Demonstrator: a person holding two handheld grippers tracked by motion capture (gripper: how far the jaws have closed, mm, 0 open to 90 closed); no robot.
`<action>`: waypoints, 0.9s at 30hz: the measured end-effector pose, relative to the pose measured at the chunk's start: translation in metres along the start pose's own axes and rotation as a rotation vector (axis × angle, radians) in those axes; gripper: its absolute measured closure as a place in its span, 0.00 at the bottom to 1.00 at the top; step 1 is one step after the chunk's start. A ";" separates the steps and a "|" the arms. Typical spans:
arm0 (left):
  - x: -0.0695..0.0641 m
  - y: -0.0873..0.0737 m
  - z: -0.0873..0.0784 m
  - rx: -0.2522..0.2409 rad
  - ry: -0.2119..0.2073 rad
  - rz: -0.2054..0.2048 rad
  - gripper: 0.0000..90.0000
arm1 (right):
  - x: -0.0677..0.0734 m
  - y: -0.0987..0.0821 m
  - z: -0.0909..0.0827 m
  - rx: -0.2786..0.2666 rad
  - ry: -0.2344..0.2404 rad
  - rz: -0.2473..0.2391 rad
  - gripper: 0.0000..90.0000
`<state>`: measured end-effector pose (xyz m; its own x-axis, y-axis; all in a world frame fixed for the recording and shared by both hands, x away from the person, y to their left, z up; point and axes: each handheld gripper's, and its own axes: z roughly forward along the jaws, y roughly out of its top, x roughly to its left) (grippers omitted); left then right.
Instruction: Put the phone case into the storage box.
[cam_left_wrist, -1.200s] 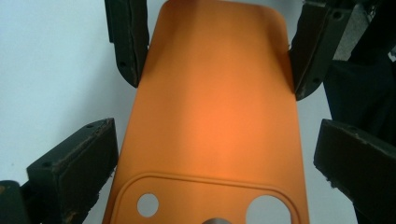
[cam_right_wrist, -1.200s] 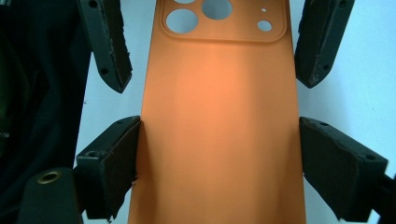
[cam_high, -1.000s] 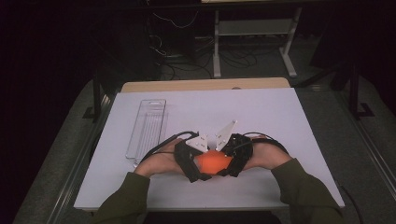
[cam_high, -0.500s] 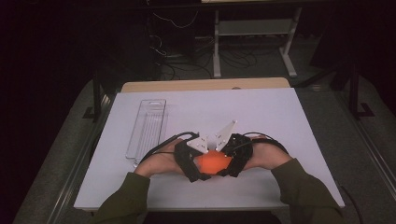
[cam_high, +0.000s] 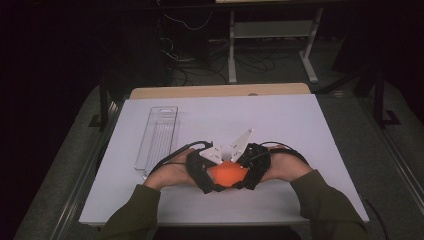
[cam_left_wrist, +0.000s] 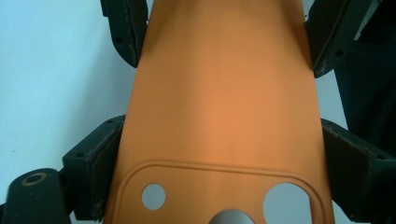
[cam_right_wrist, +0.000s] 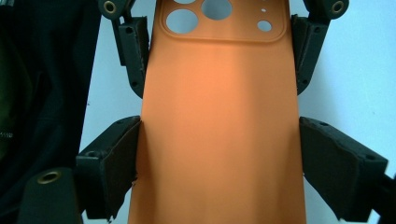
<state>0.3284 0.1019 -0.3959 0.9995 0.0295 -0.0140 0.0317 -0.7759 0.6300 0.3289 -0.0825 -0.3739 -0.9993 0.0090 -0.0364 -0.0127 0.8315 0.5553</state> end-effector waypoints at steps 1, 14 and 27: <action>-0.002 0.000 0.001 -0.017 -0.004 -0.018 0.13 | 0.000 0.000 0.000 0.000 0.000 0.000 0.16; 0.000 0.000 -0.001 -0.030 -0.013 0.002 0.16 | 0.001 -0.001 -0.001 -0.001 -0.006 -0.004 0.16; 0.001 -0.001 0.000 -0.025 -0.023 -0.009 0.16 | -0.001 -0.002 0.002 -0.001 -0.032 0.025 0.00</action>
<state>0.3296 0.1026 -0.3964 0.9991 0.0219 -0.0370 0.0407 -0.7600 0.6486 0.3296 -0.0833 -0.3766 -0.9977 0.0471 -0.0491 0.0118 0.8305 0.5569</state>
